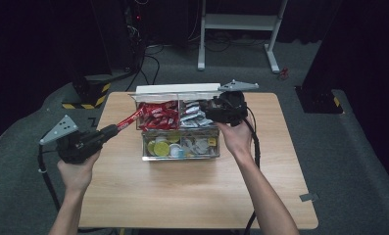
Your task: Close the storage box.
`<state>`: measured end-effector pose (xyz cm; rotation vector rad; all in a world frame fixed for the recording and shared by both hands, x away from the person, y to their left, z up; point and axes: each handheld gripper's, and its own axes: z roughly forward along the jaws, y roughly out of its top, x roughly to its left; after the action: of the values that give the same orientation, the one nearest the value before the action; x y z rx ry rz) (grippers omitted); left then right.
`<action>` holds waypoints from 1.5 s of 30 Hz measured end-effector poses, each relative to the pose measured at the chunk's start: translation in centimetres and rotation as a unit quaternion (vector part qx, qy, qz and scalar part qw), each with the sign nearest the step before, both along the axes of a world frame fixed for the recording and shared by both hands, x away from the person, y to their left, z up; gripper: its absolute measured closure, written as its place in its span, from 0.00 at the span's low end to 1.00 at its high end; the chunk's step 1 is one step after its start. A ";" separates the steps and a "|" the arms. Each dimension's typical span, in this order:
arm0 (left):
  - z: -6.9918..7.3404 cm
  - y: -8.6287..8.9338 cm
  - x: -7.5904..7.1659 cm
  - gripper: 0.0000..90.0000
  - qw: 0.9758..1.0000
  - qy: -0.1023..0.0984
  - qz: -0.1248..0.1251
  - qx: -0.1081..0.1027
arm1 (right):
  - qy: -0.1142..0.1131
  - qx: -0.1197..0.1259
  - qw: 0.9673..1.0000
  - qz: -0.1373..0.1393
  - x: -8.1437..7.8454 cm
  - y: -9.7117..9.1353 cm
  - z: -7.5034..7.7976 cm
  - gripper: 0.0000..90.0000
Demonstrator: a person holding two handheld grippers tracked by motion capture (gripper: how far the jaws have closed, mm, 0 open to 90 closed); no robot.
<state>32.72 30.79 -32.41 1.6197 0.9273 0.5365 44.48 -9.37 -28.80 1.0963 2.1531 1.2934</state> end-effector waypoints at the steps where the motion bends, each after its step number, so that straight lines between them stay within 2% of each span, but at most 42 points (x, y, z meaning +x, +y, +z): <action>1: 0.0 0.2 -0.1 0.95 1.000 0.000 0.001 -0.001 | 0.002 0.002 1.000 -0.001 0.0 0.0 0.0 0.50; 3: -0.2 0.4 -0.3 0.95 1.000 0.001 0.002 -0.009 | 0.001 0.001 1.000 -0.001 0.0 0.0 0.0 0.50; 8: -0.3 0.8 -0.8 0.95 1.000 -0.002 0.008 -0.005 | 0.001 0.001 1.000 0.000 0.0 0.0 0.0 0.50; 15: -0.5 1.6 -1.1 0.95 1.000 -0.001 0.014 -0.020 | 0.003 0.002 1.000 -0.001 0.0 0.0 0.0 0.50; 21: -0.6 1.8 -1.4 0.95 1.000 0.001 0.020 -0.019 | 0.003 0.002 1.000 0.001 0.0 -0.1 0.0 0.50; 34: -1.1 3.2 -2.0 0.95 0.999 0.002 0.042 -0.029 | 0.004 0.003 1.000 0.001 0.0 -0.1 0.0 0.50; 40: -1.7 3.5 -2.1 0.95 0.998 0.000 0.061 -0.029 | 0.003 -0.007 1.000 0.001 0.0 0.0 0.1 0.50; 45: -2.3 4.0 -2.0 0.95 0.997 0.006 0.074 -0.032 | 0.002 -0.006 1.000 0.000 0.0 0.0 0.0 0.50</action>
<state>30.69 34.82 -34.74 1.5068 1.0692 0.5931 44.43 -9.34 -28.77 1.0946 2.1623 1.2768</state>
